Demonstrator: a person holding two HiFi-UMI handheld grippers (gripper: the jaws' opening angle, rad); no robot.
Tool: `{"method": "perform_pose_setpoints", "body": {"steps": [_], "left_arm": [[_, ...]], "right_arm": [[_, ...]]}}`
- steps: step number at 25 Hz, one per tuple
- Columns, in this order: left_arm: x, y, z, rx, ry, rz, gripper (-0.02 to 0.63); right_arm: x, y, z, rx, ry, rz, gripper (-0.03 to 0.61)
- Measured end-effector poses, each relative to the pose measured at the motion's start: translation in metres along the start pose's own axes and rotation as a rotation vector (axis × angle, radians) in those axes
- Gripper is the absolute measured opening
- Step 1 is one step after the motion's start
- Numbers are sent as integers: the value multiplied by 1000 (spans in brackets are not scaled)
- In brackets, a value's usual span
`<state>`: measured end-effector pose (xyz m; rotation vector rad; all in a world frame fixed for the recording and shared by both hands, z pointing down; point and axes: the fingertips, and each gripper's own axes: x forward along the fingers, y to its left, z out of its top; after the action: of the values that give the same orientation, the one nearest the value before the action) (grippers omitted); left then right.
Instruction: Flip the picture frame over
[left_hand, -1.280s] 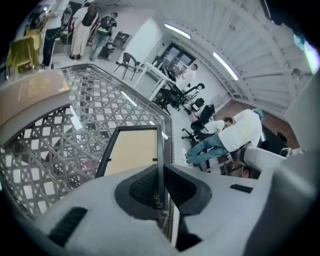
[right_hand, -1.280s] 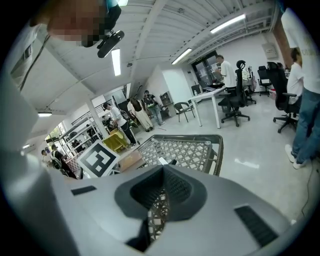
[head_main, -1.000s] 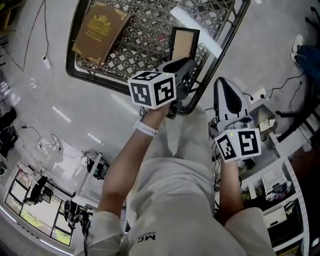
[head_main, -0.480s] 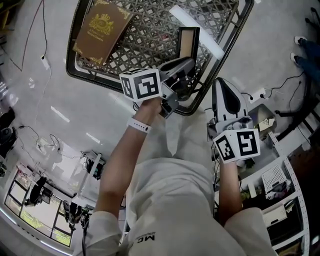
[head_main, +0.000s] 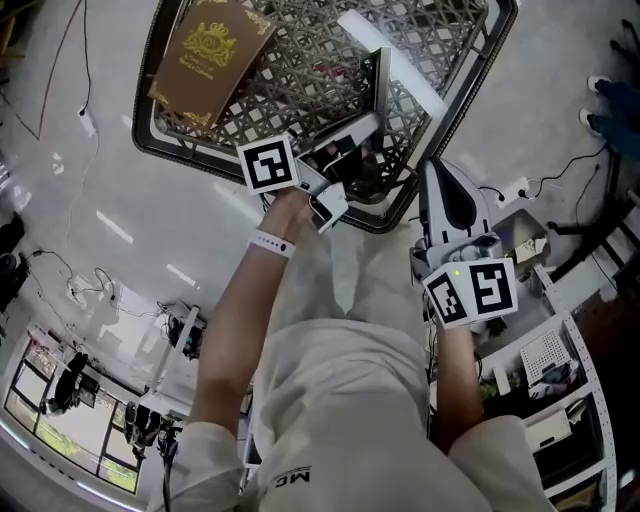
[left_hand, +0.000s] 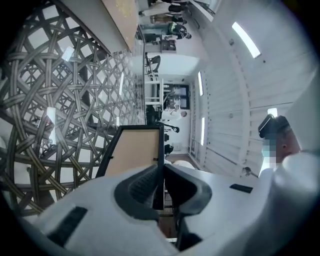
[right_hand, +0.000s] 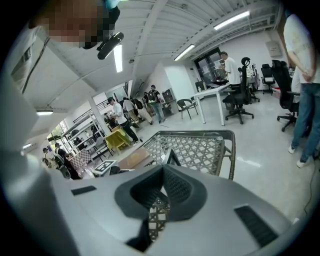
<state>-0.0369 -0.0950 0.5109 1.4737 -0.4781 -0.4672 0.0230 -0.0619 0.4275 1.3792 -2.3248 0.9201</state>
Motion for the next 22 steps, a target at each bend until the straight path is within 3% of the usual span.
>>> {"method": "perform_pose_setpoints", "body": {"steps": [9, 15, 22], "left_arm": [[-20, 2, 15, -67, -52, -40, 57], [-41, 16, 35, -35, -116, 28, 63], [-45, 25, 40, -11, -105, 64, 144]], "right_arm": [[10, 14, -1, 2, 11, 16, 17], [15, 23, -1, 0, 13, 29, 17], [17, 26, -1, -7, 19, 39, 17]]}}
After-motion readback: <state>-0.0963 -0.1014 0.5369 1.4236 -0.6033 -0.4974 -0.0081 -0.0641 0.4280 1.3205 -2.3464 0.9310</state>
